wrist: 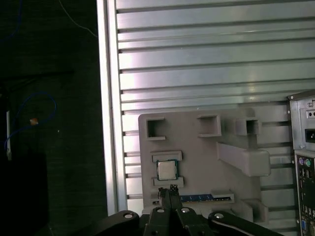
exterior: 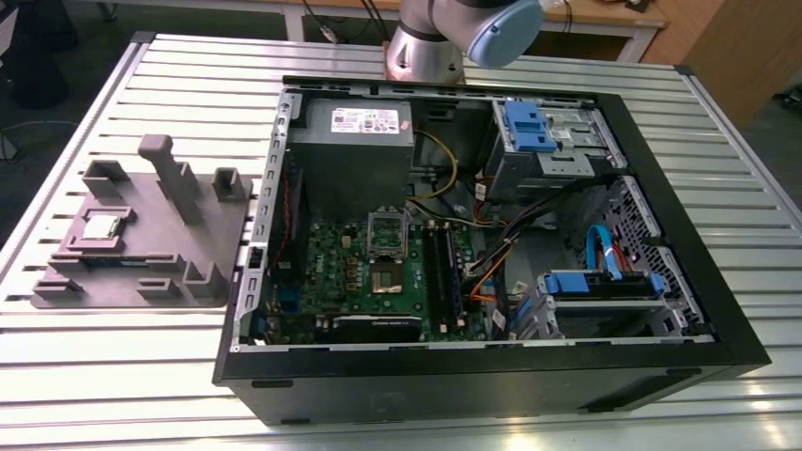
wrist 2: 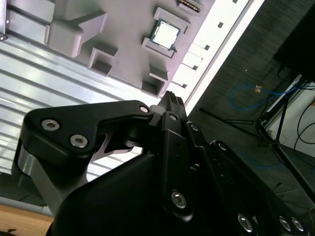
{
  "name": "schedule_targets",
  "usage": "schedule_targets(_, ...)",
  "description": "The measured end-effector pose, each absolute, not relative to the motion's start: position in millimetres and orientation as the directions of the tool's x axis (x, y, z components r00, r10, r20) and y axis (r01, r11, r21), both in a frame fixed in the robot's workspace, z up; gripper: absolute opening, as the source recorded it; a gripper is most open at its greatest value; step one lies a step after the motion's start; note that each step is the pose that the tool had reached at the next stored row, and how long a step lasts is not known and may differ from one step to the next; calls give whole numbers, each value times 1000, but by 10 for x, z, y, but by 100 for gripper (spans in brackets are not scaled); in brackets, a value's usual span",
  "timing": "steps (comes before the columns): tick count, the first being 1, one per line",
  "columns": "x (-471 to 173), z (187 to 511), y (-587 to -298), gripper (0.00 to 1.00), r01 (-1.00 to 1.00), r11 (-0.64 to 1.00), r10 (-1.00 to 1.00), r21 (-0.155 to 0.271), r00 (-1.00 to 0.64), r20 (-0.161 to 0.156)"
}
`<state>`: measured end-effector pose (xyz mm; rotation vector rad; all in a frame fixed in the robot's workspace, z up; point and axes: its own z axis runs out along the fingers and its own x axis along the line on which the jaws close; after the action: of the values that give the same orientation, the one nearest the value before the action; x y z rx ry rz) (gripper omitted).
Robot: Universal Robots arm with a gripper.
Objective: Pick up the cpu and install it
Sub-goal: 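Pick up the cpu and move it towards the insertion slot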
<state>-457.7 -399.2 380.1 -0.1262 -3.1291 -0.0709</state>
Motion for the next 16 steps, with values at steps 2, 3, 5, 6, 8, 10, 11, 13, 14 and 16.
schedule_targets(2,-4577,3801,-3992,11,81,996,80,45,-997,11)
schedule_targets(3,-4577,3801,-3992,11,81,996,80,45,-997,11)
schedule_targets(5,-4577,3801,-3991,11,81,996,80,45,-997,11)
schedule_targets(6,-4577,3801,-3992,11,81,996,80,45,-997,11)
schedule_targets(8,-4577,3801,-3992,11,81,996,80,45,-997,11)
schedule_targets(10,-4577,3801,-3992,11,81,996,80,46,-997,11)
schedule_targets(11,-4577,3801,-3992,16,81,996,80,46,-997,11)
schedule_targets(13,-4577,3801,-3992,23,81,996,80,46,-997,11)
schedule_targets(14,-4577,3801,-3992,29,81,996,80,46,-997,11)
schedule_targets(16,-4577,3801,-3992,35,81,996,80,46,-997,11)
